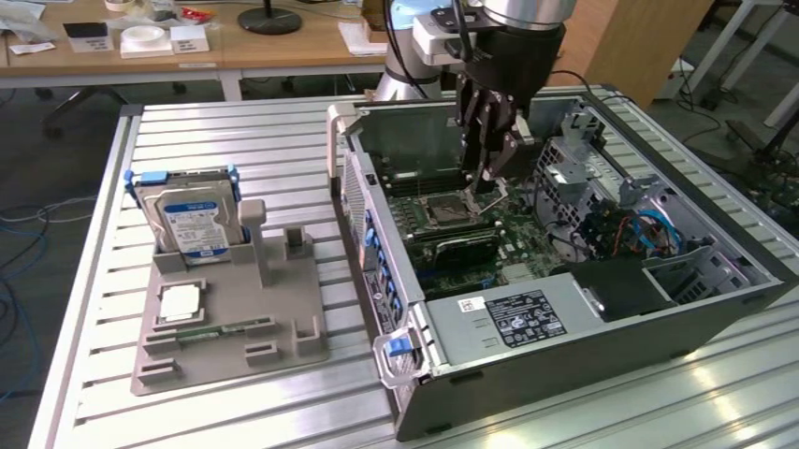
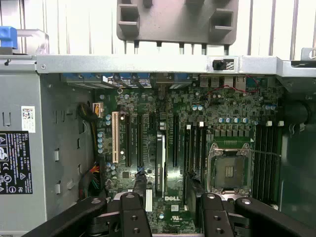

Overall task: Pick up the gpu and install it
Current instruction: 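Insert the gpu into the slot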

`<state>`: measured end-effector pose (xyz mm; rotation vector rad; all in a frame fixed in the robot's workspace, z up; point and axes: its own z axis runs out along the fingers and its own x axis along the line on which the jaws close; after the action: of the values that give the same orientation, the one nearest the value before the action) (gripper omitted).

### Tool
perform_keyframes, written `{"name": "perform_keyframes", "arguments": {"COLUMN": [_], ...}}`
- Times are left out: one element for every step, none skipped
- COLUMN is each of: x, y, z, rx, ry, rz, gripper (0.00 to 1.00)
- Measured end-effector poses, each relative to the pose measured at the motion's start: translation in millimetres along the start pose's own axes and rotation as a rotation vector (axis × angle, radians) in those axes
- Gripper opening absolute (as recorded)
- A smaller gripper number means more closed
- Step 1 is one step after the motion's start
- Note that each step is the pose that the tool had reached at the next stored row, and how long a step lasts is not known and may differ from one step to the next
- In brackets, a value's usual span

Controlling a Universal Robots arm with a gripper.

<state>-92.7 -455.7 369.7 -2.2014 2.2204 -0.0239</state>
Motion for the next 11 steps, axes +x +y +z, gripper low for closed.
{"name": "perform_keyframes", "arguments": {"x": [0.0, 0.0, 0.0, 0.0, 0.0, 0.0, 0.0, 0.0, 0.0, 0.0, 0.0], "y": [0.0, 0.0, 0.0, 0.0, 0.0, 0.0, 0.0, 0.0, 0.0, 0.0, 0.0], "z": [0.0, 0.0, 0.0, 0.0, 0.0, 0.0, 0.0, 0.0, 0.0, 0.0, 0.0], "rx": [0.0000, 0.0000, 0.0000, 0.0000, 0.0000, 0.0000, 0.0000, 0.0000, 0.0000, 0.0000, 0.0000], "ry": [0.0000, 0.0000, 0.0000, 0.0000, 0.0000, 0.0000, 0.0000, 0.0001, 0.0000, 0.0001, 0.0000], "rz": [0.000, 0.000, 0.000, 0.000, 0.000, 0.000, 0.000, 0.000, 0.000, 0.000, 0.000], "gripper": [0.46, 0.46, 0.46, 0.46, 0.46, 0.46, 0.46, 0.46, 0.46, 0.46, 0.46]}}
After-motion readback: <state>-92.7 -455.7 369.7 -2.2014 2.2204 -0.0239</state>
